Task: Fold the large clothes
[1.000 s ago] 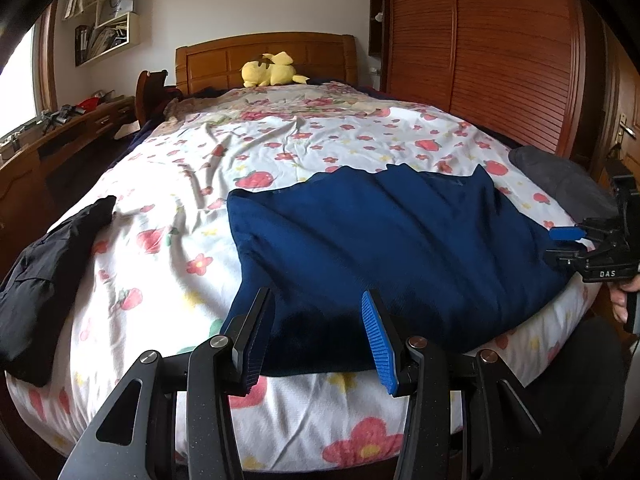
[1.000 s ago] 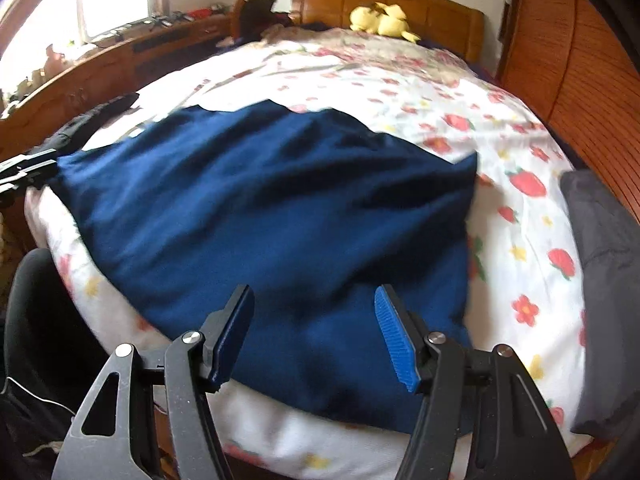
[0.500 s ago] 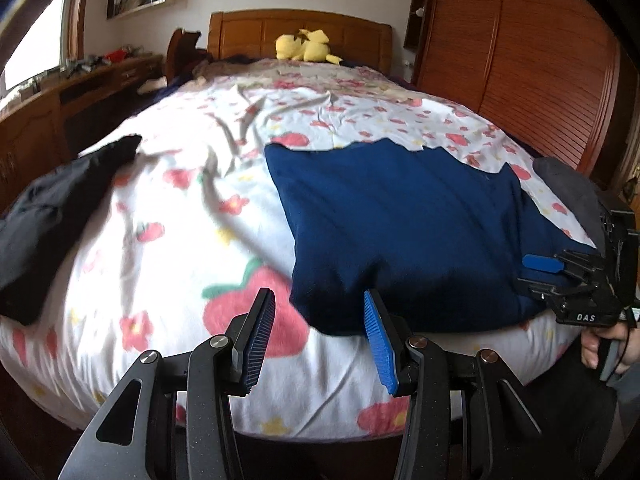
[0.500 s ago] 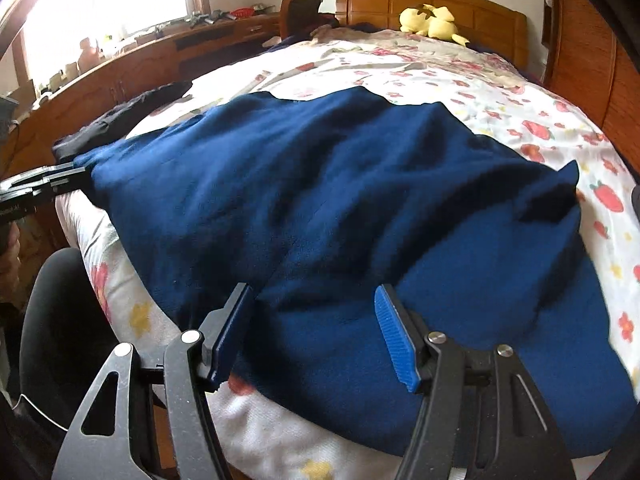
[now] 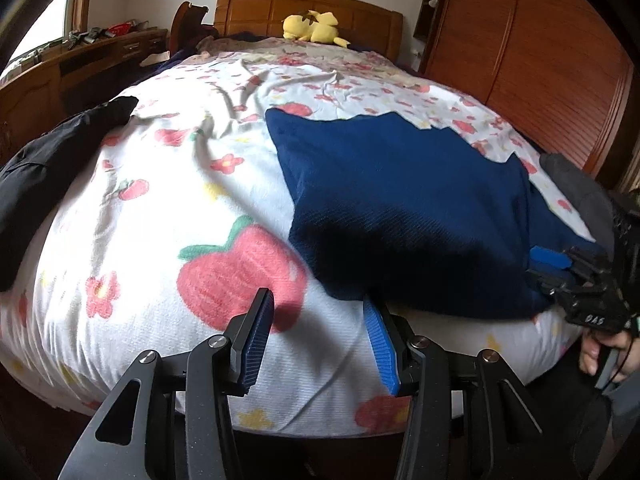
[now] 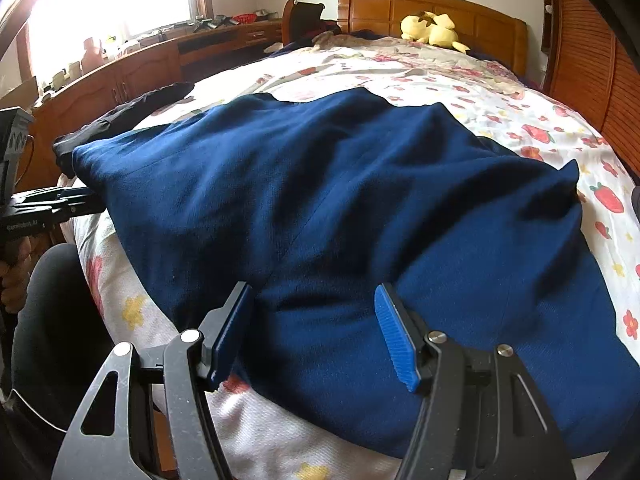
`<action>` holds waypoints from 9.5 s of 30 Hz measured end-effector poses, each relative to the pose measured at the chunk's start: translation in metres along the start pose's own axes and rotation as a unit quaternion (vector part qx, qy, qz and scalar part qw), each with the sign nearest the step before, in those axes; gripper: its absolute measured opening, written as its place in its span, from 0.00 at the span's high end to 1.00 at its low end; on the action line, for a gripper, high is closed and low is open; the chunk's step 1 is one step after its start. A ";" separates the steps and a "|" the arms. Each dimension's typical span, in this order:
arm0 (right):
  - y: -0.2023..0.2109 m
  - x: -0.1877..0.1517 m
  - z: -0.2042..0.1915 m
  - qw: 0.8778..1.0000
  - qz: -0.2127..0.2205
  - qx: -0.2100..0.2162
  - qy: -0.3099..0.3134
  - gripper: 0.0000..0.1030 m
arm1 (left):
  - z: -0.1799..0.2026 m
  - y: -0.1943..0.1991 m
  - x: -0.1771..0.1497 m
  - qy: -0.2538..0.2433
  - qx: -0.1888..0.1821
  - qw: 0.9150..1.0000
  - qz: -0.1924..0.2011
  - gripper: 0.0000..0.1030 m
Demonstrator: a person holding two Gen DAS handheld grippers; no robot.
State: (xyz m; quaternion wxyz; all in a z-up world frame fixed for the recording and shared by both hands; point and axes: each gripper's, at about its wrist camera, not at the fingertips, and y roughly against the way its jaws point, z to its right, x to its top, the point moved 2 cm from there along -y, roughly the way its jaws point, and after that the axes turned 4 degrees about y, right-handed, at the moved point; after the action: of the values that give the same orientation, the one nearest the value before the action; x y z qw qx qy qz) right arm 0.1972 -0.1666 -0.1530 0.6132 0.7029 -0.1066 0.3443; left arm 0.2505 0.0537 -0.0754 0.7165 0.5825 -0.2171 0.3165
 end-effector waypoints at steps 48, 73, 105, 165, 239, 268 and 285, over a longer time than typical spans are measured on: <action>0.184 -0.075 0.147 0.986 0.075 -0.125 -0.079 0.41 | 0.314 0.015 0.052 -0.258 -0.169 0.950 0.045 0.93; 0.189 -0.005 0.113 0.987 0.121 -0.102 -0.040 0.41 | 0.227 0.040 0.042 -0.193 -0.130 0.970 0.069 0.54; 0.088 -0.018 0.125 0.990 0.002 -0.086 -0.109 0.41 | 0.171 0.016 0.020 -0.121 -0.089 0.988 0.040 0.50; 0.087 -0.071 0.134 0.980 -0.017 -0.057 -0.191 0.41 | 0.218 -0.239 0.166 -0.110 -0.119 0.979 -0.121 0.46; 0.384 -0.082 0.320 0.884 0.132 -0.409 -0.181 0.55 | 0.382 -0.114 0.133 -0.341 -0.178 0.918 0.103 0.71; 0.312 -0.052 0.311 0.902 0.052 -0.350 -0.248 0.28 | 0.164 0.090 0.087 -0.238 -0.221 0.934 0.151 0.16; 0.234 0.013 0.095 0.961 0.135 -0.182 -0.160 0.24 | 0.088 0.150 0.033 -0.154 -0.115 0.967 0.165 0.01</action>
State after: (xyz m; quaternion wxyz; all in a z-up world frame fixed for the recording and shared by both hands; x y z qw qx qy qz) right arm 0.1066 -0.3045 0.0390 0.6532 0.6046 -0.3580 0.2823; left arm 0.1728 -0.0068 0.0711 0.6742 0.4942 -0.4532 0.3096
